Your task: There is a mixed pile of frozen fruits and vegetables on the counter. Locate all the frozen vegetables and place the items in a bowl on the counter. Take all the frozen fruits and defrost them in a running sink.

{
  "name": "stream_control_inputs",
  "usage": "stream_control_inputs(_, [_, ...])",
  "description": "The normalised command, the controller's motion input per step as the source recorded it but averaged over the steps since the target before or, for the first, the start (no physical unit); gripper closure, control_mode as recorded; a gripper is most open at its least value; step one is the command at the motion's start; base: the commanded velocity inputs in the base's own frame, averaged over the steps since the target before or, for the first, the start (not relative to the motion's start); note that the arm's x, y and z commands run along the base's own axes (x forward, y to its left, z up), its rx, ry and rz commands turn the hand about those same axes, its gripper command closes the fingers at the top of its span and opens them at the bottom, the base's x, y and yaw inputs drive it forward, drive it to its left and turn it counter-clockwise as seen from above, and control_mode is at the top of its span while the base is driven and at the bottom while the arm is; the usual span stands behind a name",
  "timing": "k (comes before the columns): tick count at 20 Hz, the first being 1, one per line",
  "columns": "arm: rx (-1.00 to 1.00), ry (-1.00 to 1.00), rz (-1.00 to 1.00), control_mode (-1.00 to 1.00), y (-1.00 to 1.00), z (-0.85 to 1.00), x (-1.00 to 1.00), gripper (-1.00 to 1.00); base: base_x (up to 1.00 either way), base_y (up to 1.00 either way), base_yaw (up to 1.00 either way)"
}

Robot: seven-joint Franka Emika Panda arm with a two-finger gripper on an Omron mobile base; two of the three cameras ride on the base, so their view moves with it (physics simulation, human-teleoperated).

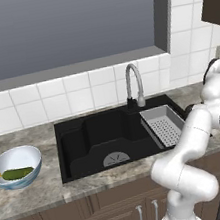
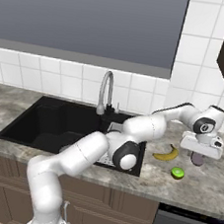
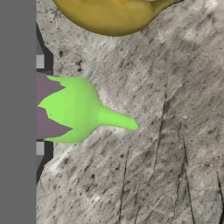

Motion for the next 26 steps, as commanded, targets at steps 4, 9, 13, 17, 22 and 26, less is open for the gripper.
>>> stream_control_inputs(4, [0.0,0.0,0.02,-1.0,0.25,0.08,0.31,1.0,0.0,0.0,0.0])
stream_control_inputs(9, [0.0,0.0,0.02,-1.0,0.33,0.0,0.34,1.0,0.0,0.0,0.0])
stream_control_inputs(13, [0.0,0.0,0.02,-1.0,0.32,0.07,0.26,1.0,0.0,0.0,0.0])
stream_control_inputs(17, [0.0,0.0,0.02,-1.0,0.33,0.07,0.18,1.0,0.0,0.0,0.0])
stream_control_inputs(22, [0.0,0.0,0.03,-1.0,0.42,0.0,0.26,1.0,0.0,0.0,0.0])
stream_control_inputs(26, [0.0,0.0,0.02,-1.0,0.47,-0.04,0.16,1.0,0.0,0.0,0.0])
